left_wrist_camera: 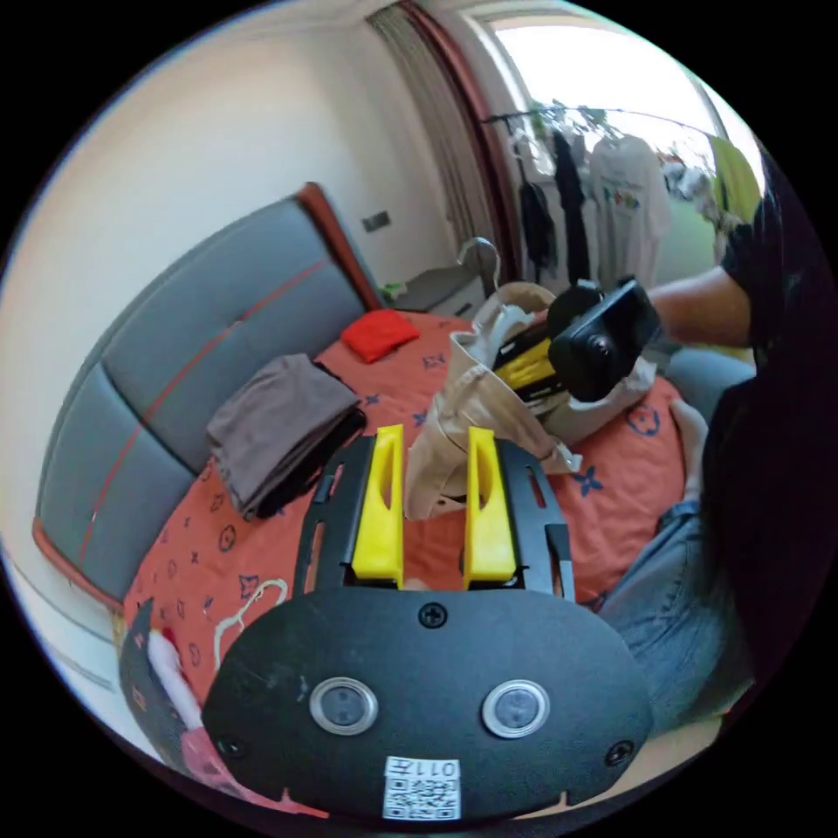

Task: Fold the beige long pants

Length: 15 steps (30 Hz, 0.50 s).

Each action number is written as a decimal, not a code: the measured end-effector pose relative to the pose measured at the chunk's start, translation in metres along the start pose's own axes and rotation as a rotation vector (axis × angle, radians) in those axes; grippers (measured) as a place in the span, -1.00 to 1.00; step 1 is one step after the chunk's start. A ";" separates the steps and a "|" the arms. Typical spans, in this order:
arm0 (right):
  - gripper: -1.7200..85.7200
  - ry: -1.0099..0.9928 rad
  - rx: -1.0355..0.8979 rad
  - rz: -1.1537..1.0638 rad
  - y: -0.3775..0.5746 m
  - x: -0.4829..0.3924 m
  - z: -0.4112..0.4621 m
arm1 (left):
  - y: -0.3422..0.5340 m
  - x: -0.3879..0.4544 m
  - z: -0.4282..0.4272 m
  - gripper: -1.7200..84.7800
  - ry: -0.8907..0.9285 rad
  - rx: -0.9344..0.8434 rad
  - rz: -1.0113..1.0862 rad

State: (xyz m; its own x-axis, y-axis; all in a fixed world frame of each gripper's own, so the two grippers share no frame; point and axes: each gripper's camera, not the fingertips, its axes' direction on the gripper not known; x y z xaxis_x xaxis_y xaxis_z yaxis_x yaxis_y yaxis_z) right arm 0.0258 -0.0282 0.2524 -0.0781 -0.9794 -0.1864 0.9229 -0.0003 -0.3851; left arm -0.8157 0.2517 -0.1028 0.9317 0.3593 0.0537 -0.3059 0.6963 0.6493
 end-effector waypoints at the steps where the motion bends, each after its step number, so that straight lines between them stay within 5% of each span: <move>1: -0.89 0.003 0.003 -0.003 0.004 -0.003 -0.006 | -0.006 0.000 0.003 -0.67 0.039 -0.032 0.019; 4: -0.89 0.007 -0.007 -0.011 0.025 -0.017 -0.029 | -0.037 0.009 -0.004 -0.64 0.091 -0.102 0.112; 9: -0.89 0.028 0.013 0.015 0.059 -0.048 -0.063 | -0.078 0.058 -0.053 -0.51 -0.120 -0.335 0.324; 15: -0.90 0.086 0.032 0.015 0.086 -0.083 -0.105 | -0.084 0.110 -0.080 -0.74 -0.114 -0.247 0.529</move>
State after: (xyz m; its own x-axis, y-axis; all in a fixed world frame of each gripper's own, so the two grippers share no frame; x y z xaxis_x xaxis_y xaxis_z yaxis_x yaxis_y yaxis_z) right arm 0.0718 0.0745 0.1403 -0.0954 -0.9584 -0.2690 0.9356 0.0060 -0.3530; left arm -0.7033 0.2823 -0.2120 0.6513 0.6376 0.4114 -0.7581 0.5700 0.3168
